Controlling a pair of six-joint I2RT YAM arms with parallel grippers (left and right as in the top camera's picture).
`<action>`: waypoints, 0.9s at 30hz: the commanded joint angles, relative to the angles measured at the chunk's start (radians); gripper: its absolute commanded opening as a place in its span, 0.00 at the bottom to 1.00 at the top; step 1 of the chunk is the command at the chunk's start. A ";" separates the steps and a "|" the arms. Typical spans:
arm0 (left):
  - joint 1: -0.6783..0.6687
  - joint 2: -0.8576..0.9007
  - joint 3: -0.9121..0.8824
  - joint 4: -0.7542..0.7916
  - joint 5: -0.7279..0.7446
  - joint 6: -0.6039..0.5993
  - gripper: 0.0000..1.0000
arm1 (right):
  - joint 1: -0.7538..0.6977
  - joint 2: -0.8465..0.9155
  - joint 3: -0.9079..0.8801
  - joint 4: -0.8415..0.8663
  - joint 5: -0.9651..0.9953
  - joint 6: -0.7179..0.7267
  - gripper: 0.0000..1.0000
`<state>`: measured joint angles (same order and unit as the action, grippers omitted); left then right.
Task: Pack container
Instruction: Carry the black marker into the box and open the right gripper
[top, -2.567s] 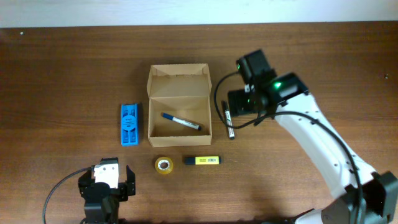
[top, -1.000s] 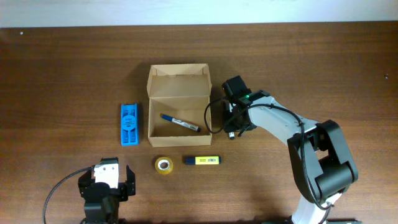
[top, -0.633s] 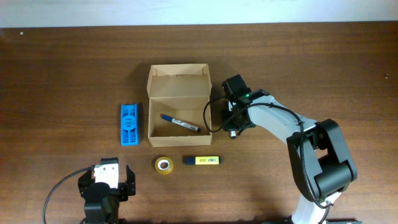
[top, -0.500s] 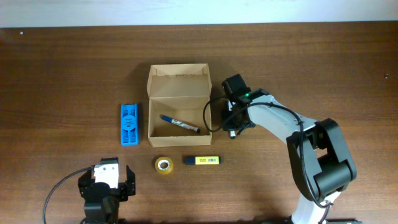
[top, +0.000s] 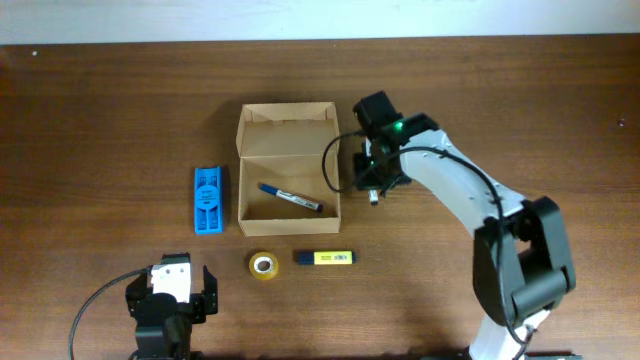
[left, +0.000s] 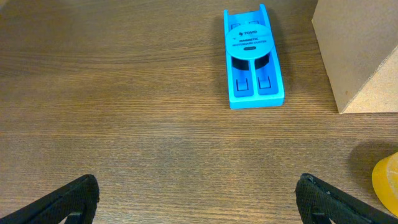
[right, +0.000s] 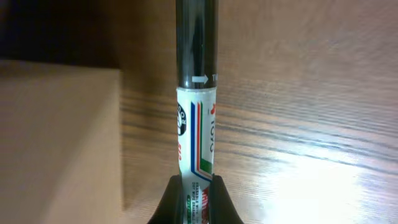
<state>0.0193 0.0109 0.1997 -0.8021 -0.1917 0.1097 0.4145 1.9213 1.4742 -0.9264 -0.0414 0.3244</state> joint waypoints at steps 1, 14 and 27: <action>0.003 -0.006 -0.006 0.002 -0.008 0.008 1.00 | -0.003 -0.072 0.081 -0.028 0.027 -0.037 0.04; 0.003 -0.006 -0.006 0.002 -0.008 0.008 1.00 | 0.138 -0.094 0.197 -0.018 -0.192 -0.597 0.12; 0.003 -0.006 -0.006 0.002 -0.008 0.008 1.00 | 0.272 0.057 0.196 0.018 -0.104 -0.718 0.16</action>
<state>0.0193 0.0109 0.1997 -0.8021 -0.1917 0.1101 0.6781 1.9259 1.6558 -0.9108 -0.1616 -0.3538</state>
